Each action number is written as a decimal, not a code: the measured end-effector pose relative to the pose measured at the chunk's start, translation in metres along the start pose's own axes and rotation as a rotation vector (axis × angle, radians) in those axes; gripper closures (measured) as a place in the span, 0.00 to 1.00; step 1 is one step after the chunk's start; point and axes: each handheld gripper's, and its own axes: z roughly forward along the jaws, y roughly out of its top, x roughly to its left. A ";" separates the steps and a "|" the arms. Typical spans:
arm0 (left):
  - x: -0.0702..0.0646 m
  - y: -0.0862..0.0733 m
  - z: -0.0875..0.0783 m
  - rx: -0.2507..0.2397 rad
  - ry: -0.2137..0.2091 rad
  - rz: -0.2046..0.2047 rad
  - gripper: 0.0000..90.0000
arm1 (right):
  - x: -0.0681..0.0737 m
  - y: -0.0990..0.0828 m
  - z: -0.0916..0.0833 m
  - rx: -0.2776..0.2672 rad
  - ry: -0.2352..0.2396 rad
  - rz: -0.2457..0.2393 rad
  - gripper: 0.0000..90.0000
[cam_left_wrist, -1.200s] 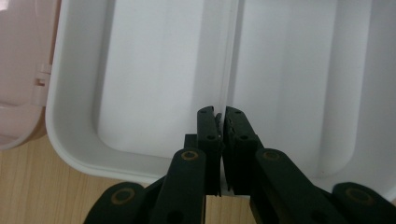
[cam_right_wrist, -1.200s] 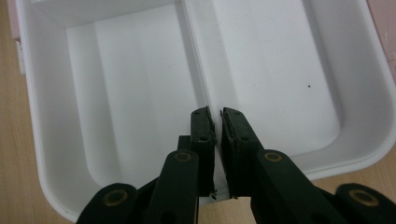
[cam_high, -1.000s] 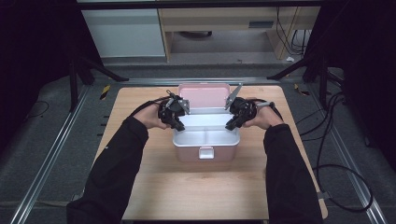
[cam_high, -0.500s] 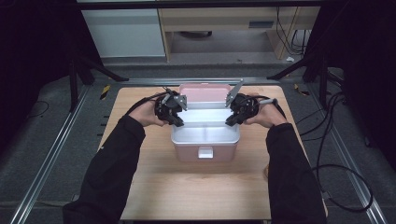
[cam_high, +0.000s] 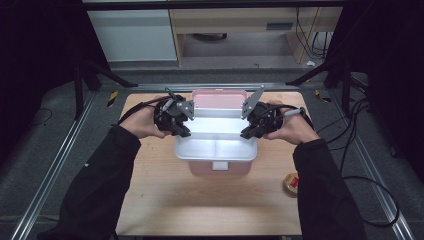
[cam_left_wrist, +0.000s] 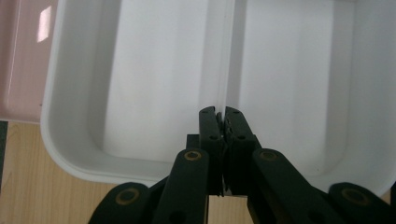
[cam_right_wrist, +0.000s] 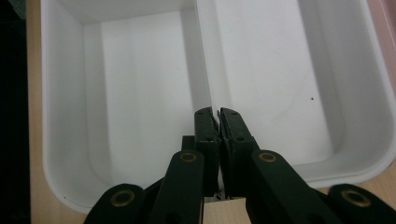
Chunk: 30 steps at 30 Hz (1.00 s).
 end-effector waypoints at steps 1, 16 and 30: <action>0.000 0.000 0.000 0.000 0.000 0.000 0.97 | 0.000 0.000 0.000 0.000 0.000 0.000 0.97; -0.070 -0.008 0.000 -0.002 -0.014 0.029 0.98 | 0.072 -0.004 -0.002 0.016 0.012 -0.039 0.98; -0.112 -0.027 0.043 -0.004 -0.085 -0.005 0.98 | 0.119 -0.034 0.040 0.021 0.065 -0.051 0.99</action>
